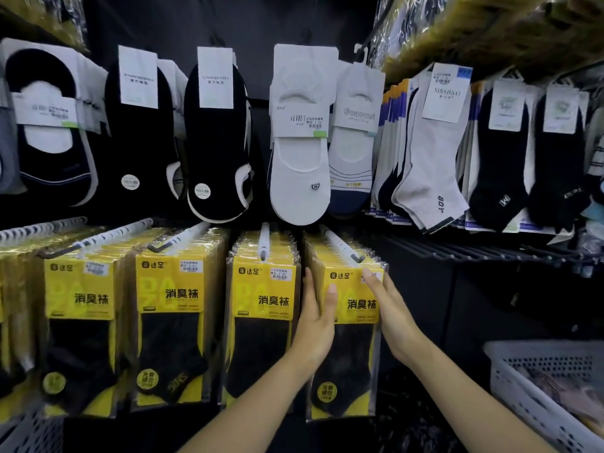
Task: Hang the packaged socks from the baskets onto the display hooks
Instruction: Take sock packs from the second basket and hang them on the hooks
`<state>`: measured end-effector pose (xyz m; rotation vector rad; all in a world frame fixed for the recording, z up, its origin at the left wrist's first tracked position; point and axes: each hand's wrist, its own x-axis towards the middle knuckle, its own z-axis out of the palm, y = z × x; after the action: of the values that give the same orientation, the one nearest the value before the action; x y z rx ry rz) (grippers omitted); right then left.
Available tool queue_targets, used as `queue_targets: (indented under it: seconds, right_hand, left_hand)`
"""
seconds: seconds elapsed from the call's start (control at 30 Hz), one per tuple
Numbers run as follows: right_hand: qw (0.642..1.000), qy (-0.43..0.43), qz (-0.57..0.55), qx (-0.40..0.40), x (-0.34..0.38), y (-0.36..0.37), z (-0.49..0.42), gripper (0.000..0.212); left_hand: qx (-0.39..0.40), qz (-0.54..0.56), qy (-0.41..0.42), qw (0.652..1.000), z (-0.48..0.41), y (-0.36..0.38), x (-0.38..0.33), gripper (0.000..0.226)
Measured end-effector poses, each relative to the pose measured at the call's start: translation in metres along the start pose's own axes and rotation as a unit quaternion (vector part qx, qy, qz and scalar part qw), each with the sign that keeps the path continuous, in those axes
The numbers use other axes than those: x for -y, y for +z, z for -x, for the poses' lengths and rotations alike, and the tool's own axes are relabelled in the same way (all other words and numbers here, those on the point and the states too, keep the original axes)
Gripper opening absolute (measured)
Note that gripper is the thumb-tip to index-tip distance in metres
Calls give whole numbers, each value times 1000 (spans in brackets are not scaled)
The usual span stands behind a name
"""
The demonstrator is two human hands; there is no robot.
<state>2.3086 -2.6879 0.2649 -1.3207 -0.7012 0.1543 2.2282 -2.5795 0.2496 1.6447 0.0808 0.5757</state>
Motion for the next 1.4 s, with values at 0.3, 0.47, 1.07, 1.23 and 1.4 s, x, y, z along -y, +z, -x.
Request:
queue_targets:
  seconds: [0.3,0.47,1.07,1.23,1.4]
  right_hand:
    - [999,-20,27,-3,-17,-5,18,59]
    - [997,-8,65,-35,-31,2,19,61]
    - [978,-95,164,-92,3,71,66,37]
    - [995,41,86,-11,-13,116,48,66]
    - [996,35,82,-27,-20,130,32,57]
  left_hand:
    - [1,25,15,1000,13,3,15,76]
    - [-38,0,10,999,13,7,23,71]
    - [-254,-94,121,955,62,-91,-6,59]
    - [-159,-71,17,985,48,-111,7,74]
    - [-99,-46,-4,994,50,-110,14,72]
